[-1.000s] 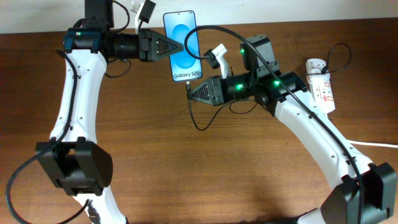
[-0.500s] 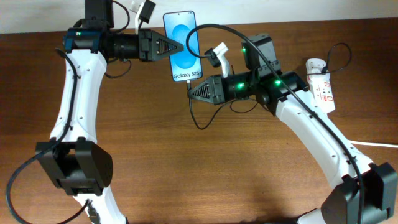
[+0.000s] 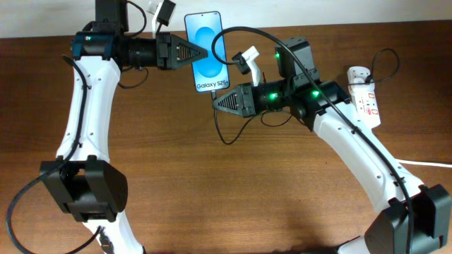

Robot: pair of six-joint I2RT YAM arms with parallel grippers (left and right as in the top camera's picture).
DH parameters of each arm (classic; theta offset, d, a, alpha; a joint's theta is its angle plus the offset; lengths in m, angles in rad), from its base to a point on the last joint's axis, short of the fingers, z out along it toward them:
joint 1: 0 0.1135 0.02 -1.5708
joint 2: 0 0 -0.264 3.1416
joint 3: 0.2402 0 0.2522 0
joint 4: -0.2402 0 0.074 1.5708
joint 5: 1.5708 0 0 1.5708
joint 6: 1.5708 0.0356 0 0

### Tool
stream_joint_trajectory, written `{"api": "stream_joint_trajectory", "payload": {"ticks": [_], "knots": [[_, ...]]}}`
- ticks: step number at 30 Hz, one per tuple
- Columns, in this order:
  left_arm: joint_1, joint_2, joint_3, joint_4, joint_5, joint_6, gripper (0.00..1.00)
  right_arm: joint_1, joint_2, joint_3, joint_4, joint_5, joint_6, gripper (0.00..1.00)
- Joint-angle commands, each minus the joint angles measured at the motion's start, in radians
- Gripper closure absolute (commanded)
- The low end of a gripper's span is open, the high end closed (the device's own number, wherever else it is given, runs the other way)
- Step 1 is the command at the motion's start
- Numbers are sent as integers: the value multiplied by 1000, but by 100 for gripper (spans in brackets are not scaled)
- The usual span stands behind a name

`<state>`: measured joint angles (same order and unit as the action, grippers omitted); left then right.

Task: Plug charger to phone and switch on socket
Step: 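Push the connector up into the phone's charging port with the right gripper, then lower the phone flat onto the table, release both grippers and withdraw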

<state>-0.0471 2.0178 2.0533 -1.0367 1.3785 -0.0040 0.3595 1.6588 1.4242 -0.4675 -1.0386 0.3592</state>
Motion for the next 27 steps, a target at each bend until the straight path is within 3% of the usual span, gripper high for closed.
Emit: {"api": "stream_joint_trajectory", "payload": {"ticks": [1, 3, 17, 19, 21, 24, 27], "knots": [[-4, -6, 6, -47, -21, 19, 100, -27, -25, 18, 27, -4, -10, 95], [-4, -6, 6, -88, -78, 31, 100, -41, -25, 18, 27, -4, -10, 95], [-25, -6, 6, -109, -60, 51, 100, -40, -25, 18, 38, 3, -10, 89], [-24, -6, 6, -108, -84, 51, 100, -40, -25, 18, 36, 3, -9, 74], [-23, -6, 6, -108, -163, 50, 100, -40, -25, 18, 21, 4, -1, 50], [-4, -6, 6, -118, -297, 49, 100, -41, -25, 18, -78, 86, -1, 23], [-18, -1, 2, -219, -594, 49, 100, -41, -25, 18, -243, 300, -2, 13]]}}
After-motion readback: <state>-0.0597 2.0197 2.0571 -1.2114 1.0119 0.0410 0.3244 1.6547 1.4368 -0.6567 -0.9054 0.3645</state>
